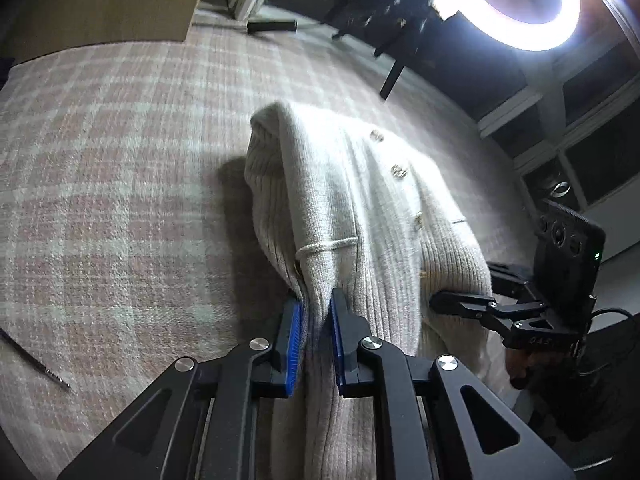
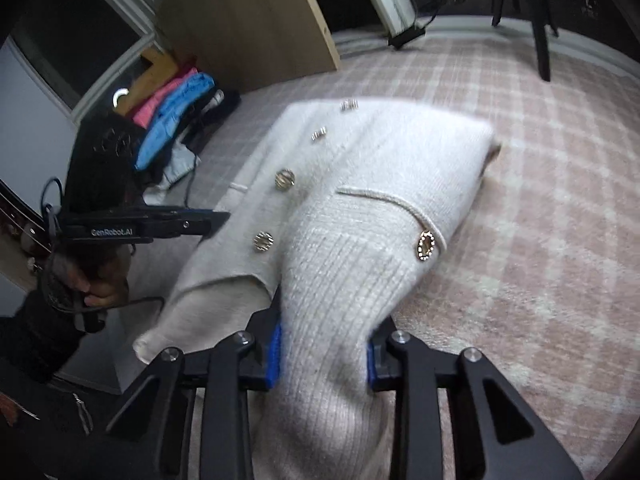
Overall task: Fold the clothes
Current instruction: 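Grasp the folded cardigan with both grippers and lift it off the rug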
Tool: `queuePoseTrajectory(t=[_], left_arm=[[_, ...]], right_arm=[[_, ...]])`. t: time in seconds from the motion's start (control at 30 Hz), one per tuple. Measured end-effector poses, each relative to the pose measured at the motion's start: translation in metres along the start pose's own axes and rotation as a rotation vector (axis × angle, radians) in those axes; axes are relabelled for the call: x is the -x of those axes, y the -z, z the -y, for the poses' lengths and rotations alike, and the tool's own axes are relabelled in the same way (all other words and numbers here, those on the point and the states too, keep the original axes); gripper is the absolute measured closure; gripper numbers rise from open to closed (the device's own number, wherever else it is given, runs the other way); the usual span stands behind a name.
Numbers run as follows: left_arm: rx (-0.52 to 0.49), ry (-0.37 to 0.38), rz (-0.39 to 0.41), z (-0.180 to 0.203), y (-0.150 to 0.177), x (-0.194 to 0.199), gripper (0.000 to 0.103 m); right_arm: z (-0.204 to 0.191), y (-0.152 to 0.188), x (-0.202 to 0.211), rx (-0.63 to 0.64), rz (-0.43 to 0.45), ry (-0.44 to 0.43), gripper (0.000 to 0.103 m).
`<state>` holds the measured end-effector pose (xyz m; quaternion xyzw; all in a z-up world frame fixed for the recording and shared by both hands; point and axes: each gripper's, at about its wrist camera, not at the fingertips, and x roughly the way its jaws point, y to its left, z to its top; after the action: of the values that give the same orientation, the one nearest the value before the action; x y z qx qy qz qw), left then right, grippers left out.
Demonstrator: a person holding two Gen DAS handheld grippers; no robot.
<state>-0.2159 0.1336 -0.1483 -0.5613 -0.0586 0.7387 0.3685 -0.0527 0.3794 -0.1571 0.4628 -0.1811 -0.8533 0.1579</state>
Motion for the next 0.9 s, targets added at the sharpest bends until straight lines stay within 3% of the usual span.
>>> queuePoseTrajectory(t=[0.23,0.47,0.7,0.9], left_arm=[[-0.017,-0.008,0.073,0.013,0.009,0.060,0.091],[-0.045,-0.032,0.164,0.018,0.005,0.120,0.091],[-0.081,-0.040,0.298,-0.021,-0.010,0.212,0.091],[-0.145,-0.059,0.390,-0.086,-0.033,0.317,0.091]], right_arm=[[-0.021,-0.016,0.042,-0.036,0.073,-0.048,0.075],[-0.078,-0.049,0.068,0.027,0.134,-0.091,0.075],[-0.176,-0.100,0.067,0.169,0.238,-0.093,0.075],[-0.286,-0.155,0.028,0.241,0.335,-0.077,0.075]])
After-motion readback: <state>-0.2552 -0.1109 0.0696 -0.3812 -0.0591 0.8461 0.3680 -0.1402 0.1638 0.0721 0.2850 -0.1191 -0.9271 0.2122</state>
